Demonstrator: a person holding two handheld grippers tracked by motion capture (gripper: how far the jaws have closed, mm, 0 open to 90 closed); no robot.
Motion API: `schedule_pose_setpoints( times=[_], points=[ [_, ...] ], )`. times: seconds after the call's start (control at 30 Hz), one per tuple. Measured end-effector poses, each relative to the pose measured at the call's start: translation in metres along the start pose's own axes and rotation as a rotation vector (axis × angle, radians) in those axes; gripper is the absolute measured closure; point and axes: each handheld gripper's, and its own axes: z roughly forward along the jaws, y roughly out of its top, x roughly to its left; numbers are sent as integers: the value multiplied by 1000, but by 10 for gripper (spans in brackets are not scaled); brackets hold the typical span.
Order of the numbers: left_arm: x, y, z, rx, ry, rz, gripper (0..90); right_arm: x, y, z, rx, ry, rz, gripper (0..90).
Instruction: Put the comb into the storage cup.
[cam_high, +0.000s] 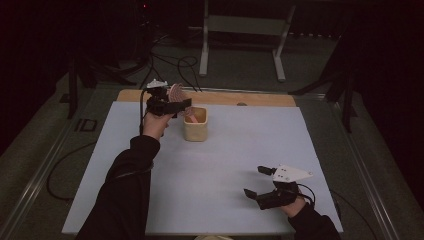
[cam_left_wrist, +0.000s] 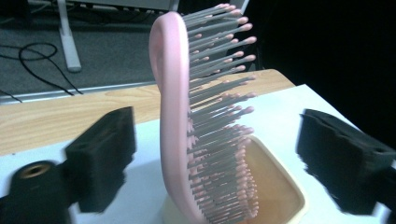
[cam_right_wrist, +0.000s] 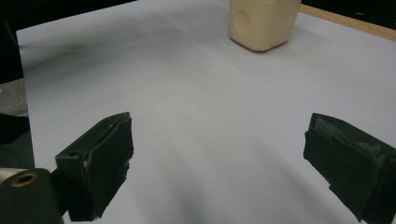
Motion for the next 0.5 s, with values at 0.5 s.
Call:
schedule_pose_setpoints(
  times=[0.5],
  points=[
    [-4, 1, -13, 10, 0, 48, 0, -1, 0, 0, 0, -2, 3, 78]
  ],
)
